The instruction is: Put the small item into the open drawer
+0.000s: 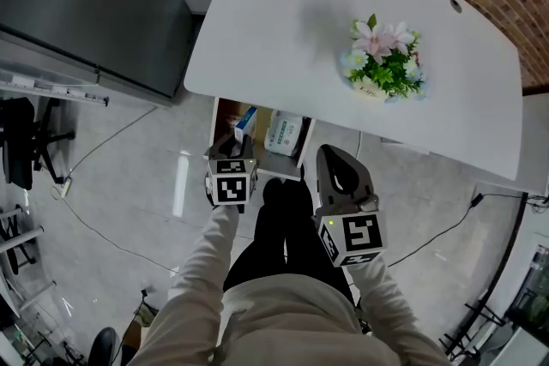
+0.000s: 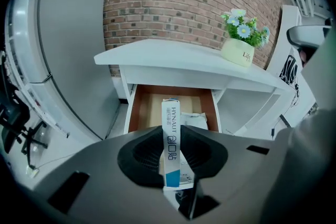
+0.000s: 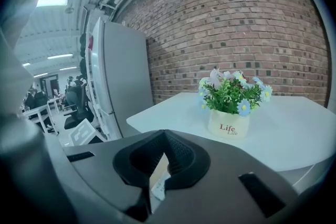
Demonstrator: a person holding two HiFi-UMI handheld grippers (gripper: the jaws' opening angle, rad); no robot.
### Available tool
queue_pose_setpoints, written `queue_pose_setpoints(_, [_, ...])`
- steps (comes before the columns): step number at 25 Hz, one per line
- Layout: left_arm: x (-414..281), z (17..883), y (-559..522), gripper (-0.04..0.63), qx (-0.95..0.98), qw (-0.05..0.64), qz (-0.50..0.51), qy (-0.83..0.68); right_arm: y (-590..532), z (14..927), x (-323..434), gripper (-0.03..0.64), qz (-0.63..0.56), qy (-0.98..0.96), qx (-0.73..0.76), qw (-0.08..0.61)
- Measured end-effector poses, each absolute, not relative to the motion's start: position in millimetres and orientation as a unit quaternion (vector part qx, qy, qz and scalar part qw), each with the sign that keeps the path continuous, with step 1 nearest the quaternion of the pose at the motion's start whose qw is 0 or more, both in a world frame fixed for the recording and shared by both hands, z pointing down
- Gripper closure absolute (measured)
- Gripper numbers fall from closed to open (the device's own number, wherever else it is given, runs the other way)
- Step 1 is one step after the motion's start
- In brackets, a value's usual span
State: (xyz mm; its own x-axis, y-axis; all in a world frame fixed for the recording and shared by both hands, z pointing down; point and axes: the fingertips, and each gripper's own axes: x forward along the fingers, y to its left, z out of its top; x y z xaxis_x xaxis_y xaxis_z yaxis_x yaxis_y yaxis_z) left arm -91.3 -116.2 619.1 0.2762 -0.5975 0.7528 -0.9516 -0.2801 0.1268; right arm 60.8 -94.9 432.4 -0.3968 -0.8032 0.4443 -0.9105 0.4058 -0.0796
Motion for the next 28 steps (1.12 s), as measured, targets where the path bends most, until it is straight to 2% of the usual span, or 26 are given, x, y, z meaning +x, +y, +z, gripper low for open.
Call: queue_pose_setpoints(28, [-74,735,-137,0.497,0.689,0.348,0.395,-0.498,-103,458,65,0.591,0.180,-0.811,0.524,0.187])
